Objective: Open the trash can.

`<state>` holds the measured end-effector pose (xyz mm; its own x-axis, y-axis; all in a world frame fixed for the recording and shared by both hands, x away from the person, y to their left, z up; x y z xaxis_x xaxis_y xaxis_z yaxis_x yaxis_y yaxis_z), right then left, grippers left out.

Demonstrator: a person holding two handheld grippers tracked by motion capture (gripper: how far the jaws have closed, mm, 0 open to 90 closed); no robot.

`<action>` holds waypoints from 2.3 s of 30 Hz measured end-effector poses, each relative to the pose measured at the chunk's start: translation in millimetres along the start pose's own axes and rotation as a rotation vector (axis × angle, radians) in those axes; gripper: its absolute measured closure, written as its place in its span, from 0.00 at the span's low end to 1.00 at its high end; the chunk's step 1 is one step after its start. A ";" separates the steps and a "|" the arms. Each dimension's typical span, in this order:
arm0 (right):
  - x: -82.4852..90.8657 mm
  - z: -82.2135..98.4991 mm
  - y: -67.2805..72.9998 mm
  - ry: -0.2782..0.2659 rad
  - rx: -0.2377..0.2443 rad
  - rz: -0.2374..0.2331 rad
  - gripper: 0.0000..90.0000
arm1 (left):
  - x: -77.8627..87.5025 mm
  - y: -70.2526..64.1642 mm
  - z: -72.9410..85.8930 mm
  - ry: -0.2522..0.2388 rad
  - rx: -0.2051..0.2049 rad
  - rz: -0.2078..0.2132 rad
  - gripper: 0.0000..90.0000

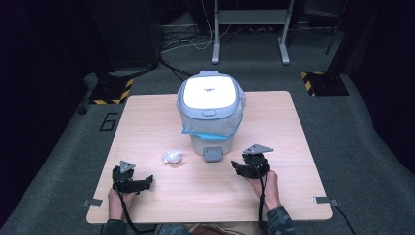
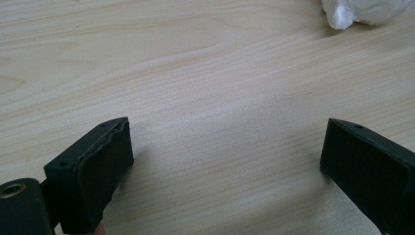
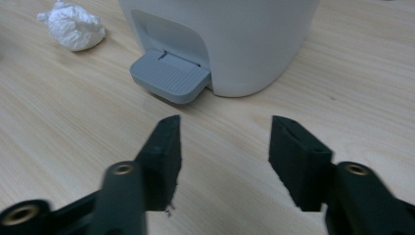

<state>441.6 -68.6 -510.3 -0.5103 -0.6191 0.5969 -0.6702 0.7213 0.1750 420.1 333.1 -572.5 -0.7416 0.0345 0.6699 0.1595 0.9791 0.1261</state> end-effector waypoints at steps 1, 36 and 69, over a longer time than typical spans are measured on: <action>-1.0 -1.3 1.0 -0.001 0.005 0.004 0.62 | 0.0 0.0 0.0 0.000 0.000 0.000 0.06; -65.2 -16.7 16.4 -0.123 0.106 -0.005 1.00 | -0.2 0.1 -0.4 -0.006 0.004 0.000 0.07; -90.2 -4.5 20.7 -0.037 0.189 0.039 1.00 | -0.1 0.1 -0.3 -0.004 0.005 -0.004 0.07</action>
<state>476.3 3.6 -557.0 -0.5548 -0.6056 0.5705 -0.7374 0.6755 0.0001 420.4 333.1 -572.4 -0.7450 0.0319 0.6663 0.1534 0.9803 0.1246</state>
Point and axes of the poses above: each handheld gripper's, and its own axes: x roughly backward along the jaws, z roughly out of its underside, y roughly to its left, the point moved 6 cm from there along -x, roughly forward along the jaws, and after that the axes turned 11 degrees about -z, right-handed, at the moved point
